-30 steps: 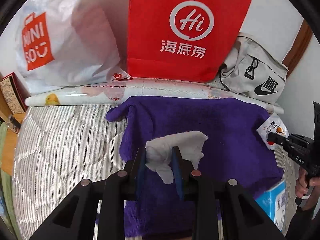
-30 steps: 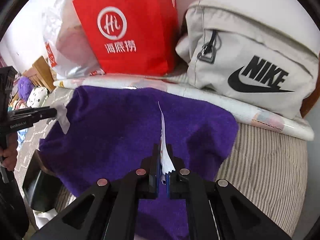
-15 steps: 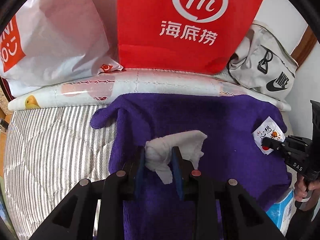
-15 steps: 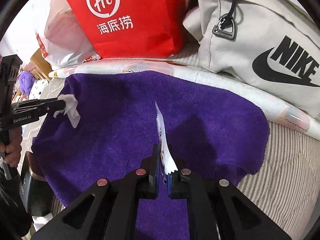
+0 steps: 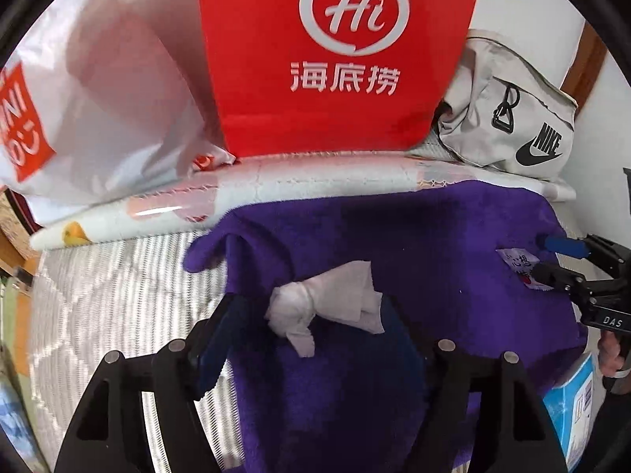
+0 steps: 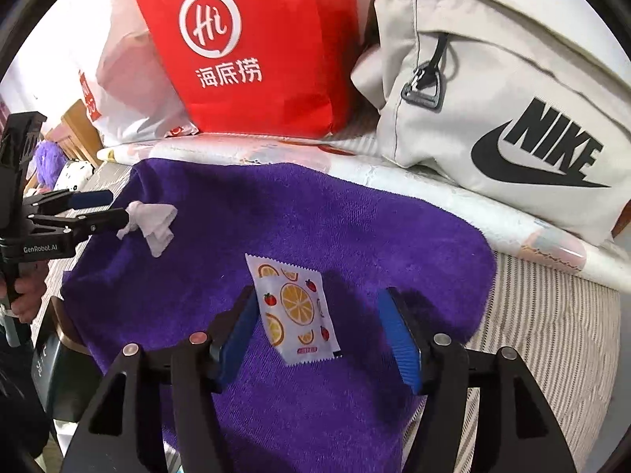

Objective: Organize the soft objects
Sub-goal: 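Lower the sachet and wet wipe onto the purple towel and open both tools, then grasp the white sponge block with the right tool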

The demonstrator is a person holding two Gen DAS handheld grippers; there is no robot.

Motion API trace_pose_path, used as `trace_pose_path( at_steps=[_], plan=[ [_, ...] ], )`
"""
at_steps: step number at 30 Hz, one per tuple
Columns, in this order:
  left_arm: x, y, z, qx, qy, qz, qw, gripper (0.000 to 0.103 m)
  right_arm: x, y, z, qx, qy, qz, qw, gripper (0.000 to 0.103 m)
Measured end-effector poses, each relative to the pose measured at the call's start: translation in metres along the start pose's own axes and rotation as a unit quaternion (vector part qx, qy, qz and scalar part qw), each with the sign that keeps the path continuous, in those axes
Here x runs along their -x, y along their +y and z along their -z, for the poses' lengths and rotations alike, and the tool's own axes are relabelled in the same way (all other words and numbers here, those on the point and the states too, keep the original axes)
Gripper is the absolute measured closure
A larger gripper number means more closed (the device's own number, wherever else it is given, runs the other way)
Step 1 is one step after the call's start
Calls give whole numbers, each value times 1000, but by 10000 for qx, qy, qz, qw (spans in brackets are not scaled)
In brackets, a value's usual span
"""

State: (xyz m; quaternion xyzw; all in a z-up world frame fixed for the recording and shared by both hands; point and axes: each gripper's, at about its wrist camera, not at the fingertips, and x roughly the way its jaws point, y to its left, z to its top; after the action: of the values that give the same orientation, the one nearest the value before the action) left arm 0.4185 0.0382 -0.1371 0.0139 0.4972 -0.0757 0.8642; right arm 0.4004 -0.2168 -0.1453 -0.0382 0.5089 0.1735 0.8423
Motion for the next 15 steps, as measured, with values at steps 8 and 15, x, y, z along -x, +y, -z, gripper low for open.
trace_pose_path(
  at_steps=[8,15],
  plan=[
    [49,17,21,146,-348,134,9992,32,45,22,26,79,-344,253,9991,40],
    [92,21,61,427,-209,311,9984,32,89,55,58,70,-495,-1,9987,40]
  ],
)
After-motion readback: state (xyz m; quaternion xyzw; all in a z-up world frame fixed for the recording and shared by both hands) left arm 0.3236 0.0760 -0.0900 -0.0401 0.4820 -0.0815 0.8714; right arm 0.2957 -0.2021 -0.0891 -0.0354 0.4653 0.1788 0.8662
